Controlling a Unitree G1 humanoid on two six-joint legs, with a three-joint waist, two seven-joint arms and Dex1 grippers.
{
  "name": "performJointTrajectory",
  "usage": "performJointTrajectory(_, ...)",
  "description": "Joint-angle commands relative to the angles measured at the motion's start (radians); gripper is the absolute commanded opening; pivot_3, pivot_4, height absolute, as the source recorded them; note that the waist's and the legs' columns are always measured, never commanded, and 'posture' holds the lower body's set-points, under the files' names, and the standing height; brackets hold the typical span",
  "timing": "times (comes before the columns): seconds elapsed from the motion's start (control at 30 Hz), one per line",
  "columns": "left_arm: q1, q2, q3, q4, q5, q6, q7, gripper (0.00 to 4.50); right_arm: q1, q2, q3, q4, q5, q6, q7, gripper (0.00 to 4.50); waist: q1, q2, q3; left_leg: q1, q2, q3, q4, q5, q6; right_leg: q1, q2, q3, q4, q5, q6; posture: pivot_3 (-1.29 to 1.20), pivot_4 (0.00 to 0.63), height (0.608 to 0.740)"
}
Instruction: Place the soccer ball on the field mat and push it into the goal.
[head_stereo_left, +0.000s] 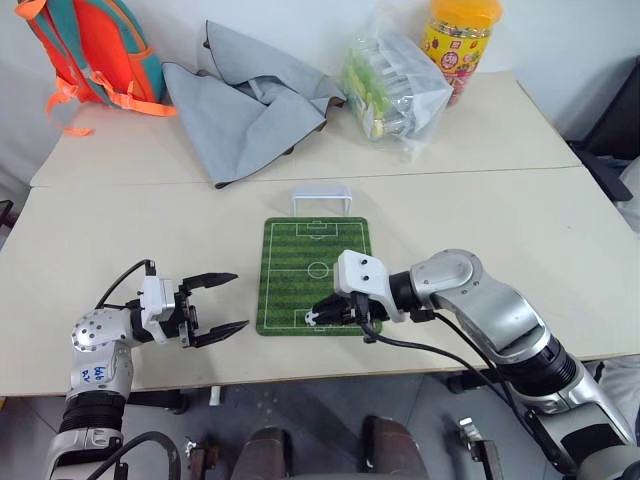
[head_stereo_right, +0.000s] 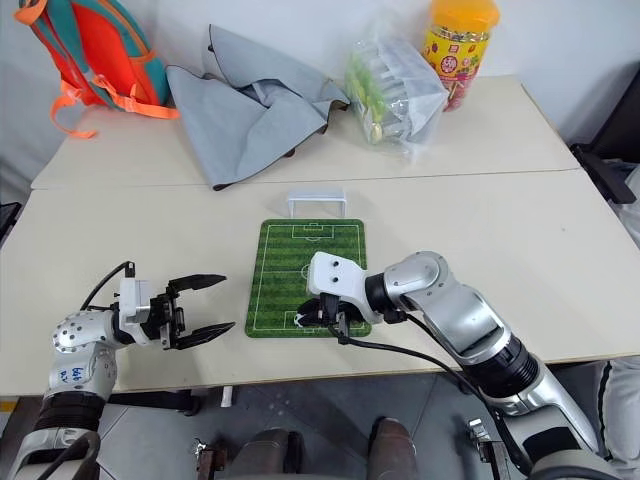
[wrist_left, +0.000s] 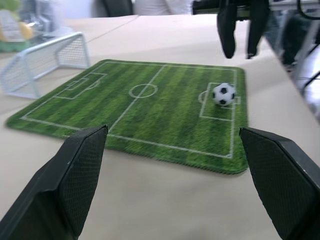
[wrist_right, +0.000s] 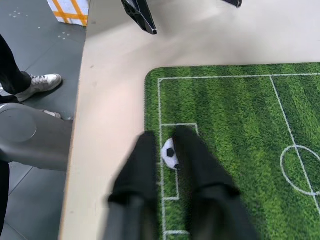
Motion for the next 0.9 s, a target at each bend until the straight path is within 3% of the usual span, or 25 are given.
performJointTrajectory(0.03,0.002,0.029,0.02,-0.024,-0.038,0.02,-0.043,4.5,0.032,0.002,0.032,-0.067,0.025,0.012,-0.009,0.04,0.001,0.0,0.0,0.0,0.0,0.0,0.0,0.0,0.0,0.0,0.0,0.0,0.0,0.0,0.0,0.0,0.15,0.74)
performJointTrajectory(0.3,0.089,0.065,0.03,-0.14,-0.089,0.128,-0.086,4.5,0.058,0.029,0.09,-0.049,0.037,0.0,-0.008,0.04,0.001,0.0,0.0,0.0,0.0,0.0,0.0,-0.001,0.0,0.0,0.0,0.0,0.0,0.0,0.0,0.0,0.15,0.74)
performJointTrajectory(0.6,0.115,0.077,0.061,-0.164,-0.074,0.118,-0.058,4.5,0.005,0.119,0.105,0.228,-0.041,-0.154,-0.033,0.04,0.001,0.0,0.0,0.0,0.0,0.001,0.0,-0.001,0.0,0.0,0.0,0.001,0.0,0.0,0.0,0.0,0.15,0.74)
performJointTrajectory(0.73,0.103,0.076,0.063,-0.16,-0.069,0.114,-0.047,4.5,-0.07,0.124,0.042,0.371,-0.078,-0.224,-0.067,0.04,0.0,0.0,0.0,0.0,0.0,0.001,0.0,-0.001,0.0,0.0,0.0,0.001,0.0,0.0,0.0,0.0,0.15,0.74)
performJointTrajectory(0.9,0.058,0.073,0.065,-0.118,-0.055,0.094,-0.025,4.5,-0.194,0.119,-0.125,0.485,-0.085,-0.248,-0.187,0.04,0.001,0.0,0.0,0.0,0.0,0.001,0.001,-0.001,0.0,-0.001,0.0,0.001,0.0,0.0,0.0,0.0,0.15,0.74)
